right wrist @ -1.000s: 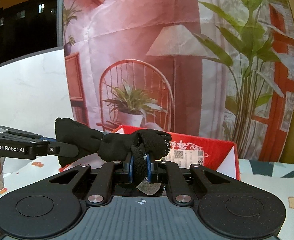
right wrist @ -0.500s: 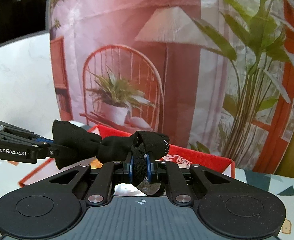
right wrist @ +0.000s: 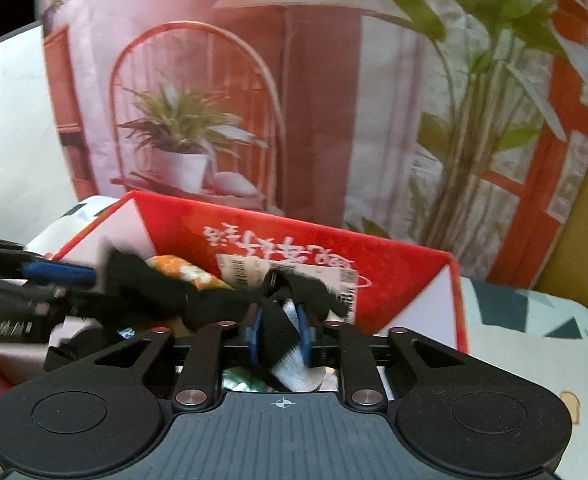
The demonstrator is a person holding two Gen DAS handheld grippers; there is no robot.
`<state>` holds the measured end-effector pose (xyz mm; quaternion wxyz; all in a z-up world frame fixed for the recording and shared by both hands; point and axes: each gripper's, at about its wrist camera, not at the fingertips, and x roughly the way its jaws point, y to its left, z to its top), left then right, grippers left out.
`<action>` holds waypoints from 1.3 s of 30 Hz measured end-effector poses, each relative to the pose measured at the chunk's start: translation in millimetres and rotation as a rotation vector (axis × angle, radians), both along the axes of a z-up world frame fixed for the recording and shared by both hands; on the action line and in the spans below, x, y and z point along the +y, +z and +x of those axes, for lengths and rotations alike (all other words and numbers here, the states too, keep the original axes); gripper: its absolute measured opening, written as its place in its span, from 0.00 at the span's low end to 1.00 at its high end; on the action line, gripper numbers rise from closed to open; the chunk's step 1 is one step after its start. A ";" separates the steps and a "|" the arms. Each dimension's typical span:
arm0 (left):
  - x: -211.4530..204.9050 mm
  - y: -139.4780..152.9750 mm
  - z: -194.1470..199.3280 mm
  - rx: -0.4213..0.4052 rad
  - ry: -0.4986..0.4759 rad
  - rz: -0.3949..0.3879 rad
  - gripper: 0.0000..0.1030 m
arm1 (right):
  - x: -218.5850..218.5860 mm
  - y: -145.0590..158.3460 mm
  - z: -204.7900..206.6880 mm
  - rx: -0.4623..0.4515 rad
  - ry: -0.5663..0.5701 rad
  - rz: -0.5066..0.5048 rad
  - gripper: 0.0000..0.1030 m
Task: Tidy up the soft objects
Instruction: 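Lift the black gloves with the left tool and drop them into the box, then close the left tool on the white socks while the right tool grips their other end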
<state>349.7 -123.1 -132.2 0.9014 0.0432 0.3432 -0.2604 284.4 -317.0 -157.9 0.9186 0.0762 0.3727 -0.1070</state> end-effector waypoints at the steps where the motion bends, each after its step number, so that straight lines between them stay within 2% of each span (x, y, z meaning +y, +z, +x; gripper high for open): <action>1: 0.8 3.0 -2.8 -0.009 -0.004 0.001 0.86 | 0.2 0.9 -0.9 -0.001 -0.006 -0.010 0.29; 3: 4.0 8.5 -8.5 -0.018 -0.002 -0.003 0.96 | 1.7 1.9 -4.6 -0.002 -0.018 -0.037 0.50; 5: 10.3 12.9 -14.5 -0.016 0.008 -0.027 1.00 | 3.2 3.2 -11.5 -0.020 -0.019 -0.044 0.59; 8: 18.6 15.9 -23.6 -0.008 0.029 -0.046 1.00 | 5.0 7.8 -26.2 -0.068 -0.033 -0.035 0.83; 9: 20.3 16.2 -26.2 -0.010 0.046 -0.037 1.00 | 6.1 10.0 -33.3 -0.096 -0.035 -0.031 0.95; 10: 22.6 16.4 -29.9 -0.013 0.063 -0.031 1.00 | 7.4 12.0 -38.2 -0.116 -0.037 -0.031 0.99; 15: 36.0 15.9 -47.3 -0.012 0.098 -0.014 1.00 | 14.4 20.6 -64.8 -0.181 -0.037 -0.028 1.00; 20: 46.7 16.2 -72.6 -0.056 0.133 0.014 1.00 | 21.2 27.3 -89.0 -0.235 -0.049 -0.017 1.00; 26: 60.0 17.6 -105.8 -0.088 0.184 0.000 1.00 | 32.8 31.8 -120.0 -0.294 -0.064 -0.022 1.00; 31: 65.0 12.2 -133.1 -0.120 0.207 0.016 1.00 | 50.2 30.4 -141.8 -0.292 -0.060 -0.064 1.00; 39: 82.8 0.1 -152.2 -0.120 0.285 -0.027 1.00 | 73.8 18.0 -172.0 -0.294 -0.020 -0.064 1.00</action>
